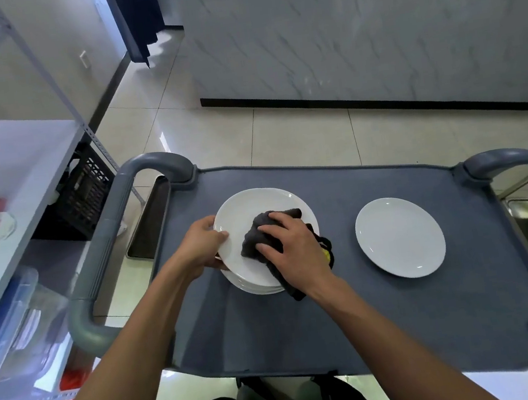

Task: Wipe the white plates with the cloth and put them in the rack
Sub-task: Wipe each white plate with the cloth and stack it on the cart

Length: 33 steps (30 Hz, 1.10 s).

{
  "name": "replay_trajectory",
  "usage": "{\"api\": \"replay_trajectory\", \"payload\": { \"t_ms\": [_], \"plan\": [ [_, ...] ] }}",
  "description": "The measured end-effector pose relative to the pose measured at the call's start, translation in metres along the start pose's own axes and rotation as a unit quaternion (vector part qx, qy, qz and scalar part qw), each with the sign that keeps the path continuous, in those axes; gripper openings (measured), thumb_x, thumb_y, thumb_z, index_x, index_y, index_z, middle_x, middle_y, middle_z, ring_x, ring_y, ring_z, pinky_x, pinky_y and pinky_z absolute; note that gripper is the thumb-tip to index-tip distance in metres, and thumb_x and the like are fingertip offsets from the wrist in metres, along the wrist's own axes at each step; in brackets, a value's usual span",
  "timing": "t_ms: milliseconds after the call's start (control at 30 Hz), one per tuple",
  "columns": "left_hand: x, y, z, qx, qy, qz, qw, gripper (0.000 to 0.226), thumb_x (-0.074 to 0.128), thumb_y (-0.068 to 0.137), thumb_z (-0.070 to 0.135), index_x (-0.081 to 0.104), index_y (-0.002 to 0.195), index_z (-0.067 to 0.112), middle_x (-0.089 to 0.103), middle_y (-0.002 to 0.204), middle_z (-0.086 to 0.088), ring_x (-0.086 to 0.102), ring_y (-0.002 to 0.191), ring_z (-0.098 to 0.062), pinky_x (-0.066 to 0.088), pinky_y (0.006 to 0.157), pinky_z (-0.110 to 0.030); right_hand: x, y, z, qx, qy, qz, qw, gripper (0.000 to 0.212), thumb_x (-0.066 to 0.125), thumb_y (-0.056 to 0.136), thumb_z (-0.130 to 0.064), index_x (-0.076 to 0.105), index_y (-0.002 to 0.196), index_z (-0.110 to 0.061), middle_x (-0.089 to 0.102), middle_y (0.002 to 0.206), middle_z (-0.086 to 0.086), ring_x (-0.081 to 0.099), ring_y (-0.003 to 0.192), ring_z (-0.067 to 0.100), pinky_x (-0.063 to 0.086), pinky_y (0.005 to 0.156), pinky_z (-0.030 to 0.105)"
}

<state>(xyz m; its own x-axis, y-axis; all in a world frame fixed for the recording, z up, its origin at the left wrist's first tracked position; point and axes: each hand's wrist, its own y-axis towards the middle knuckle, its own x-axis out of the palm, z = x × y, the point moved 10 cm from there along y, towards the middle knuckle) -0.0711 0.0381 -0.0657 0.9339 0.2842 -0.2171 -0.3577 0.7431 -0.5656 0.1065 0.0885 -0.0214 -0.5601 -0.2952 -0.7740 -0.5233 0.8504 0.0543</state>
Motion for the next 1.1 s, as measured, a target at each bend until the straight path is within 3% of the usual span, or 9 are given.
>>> {"api": "replay_trajectory", "payload": {
  "t_ms": [233,333,433,500,733,867,1100],
  "plan": [
    [0.001,0.003,-0.002,0.010,-0.054,-0.006,0.998,0.031,0.053,0.098,0.001,0.062,0.123,0.017,0.070,0.106,-0.019,0.068,0.074,-0.032,0.059,0.054,-0.041,0.017,-0.019,0.004,-0.032,-0.142,-0.090,0.985,0.054,0.053,0.097,-0.041,0.044,0.150,-0.036,0.019,0.167,-0.006,0.017,0.152,0.019,0.024,0.113,0.052],
    [0.007,0.000,-0.004,0.018,-0.083,0.005,0.996,0.027,0.054,0.097,0.000,0.065,0.115,0.018,0.070,0.104,-0.019,0.068,0.076,-0.032,0.061,0.061,-0.049,0.014,-0.023,0.007,-0.054,-0.160,-0.058,0.984,0.052,0.053,0.094,-0.039,0.052,0.145,-0.032,0.032,0.163,0.002,0.034,0.144,0.027,0.043,0.099,0.053],
    [0.014,-0.003,0.000,0.032,-0.107,0.018,0.994,0.026,0.054,0.097,-0.001,0.066,0.114,0.015,0.070,0.105,-0.017,0.068,0.079,-0.029,0.059,0.054,-0.040,0.007,-0.020,0.008,-0.062,-0.166,-0.025,0.984,0.047,0.058,0.091,-0.035,0.060,0.137,-0.026,0.043,0.157,0.005,0.045,0.134,0.030,0.049,0.087,0.052],
    [0.021,-0.005,0.007,0.044,-0.126,0.021,0.991,0.027,0.054,0.097,-0.002,0.066,0.117,0.011,0.070,0.106,-0.017,0.069,0.080,-0.027,0.057,0.051,-0.034,0.001,-0.018,0.009,-0.066,-0.157,-0.008,0.985,0.045,0.060,0.091,-0.030,0.062,0.135,-0.022,0.046,0.154,0.008,0.047,0.131,0.032,0.051,0.086,0.052],
    [0.057,-0.016,0.038,0.077,-0.182,0.033,0.980,0.031,0.050,0.099,-0.002,0.067,0.113,0.020,0.075,0.090,-0.010,0.074,0.072,-0.023,0.059,0.056,-0.038,-0.024,-0.023,0.012,-0.065,-0.127,0.076,0.987,0.043,0.062,0.092,-0.025,0.063,0.134,-0.014,0.050,0.150,0.013,0.051,0.127,0.033,0.051,0.096,0.049],
    [0.077,-0.022,0.055,0.097,-0.188,0.044,0.976,0.031,0.049,0.100,-0.001,0.065,0.110,0.023,0.075,0.087,-0.006,0.073,0.067,-0.020,0.061,0.055,-0.040,-0.042,-0.029,0.018,-0.084,-0.148,0.099,0.980,0.041,0.060,0.092,-0.025,0.063,0.132,-0.017,0.051,0.150,0.009,0.051,0.127,0.030,0.050,0.084,0.046],
    [0.111,-0.026,0.070,0.098,-0.184,0.034,0.977,0.027,0.053,0.100,0.003,0.065,0.112,0.024,0.072,0.106,-0.008,0.071,0.088,-0.029,0.060,0.056,-0.040,-0.098,-0.027,0.076,-0.074,-0.193,0.135,0.969,0.039,0.064,0.090,-0.021,0.065,0.129,-0.019,0.052,0.149,0.007,0.052,0.126,0.031,0.049,0.082,0.049]
  ]
}}
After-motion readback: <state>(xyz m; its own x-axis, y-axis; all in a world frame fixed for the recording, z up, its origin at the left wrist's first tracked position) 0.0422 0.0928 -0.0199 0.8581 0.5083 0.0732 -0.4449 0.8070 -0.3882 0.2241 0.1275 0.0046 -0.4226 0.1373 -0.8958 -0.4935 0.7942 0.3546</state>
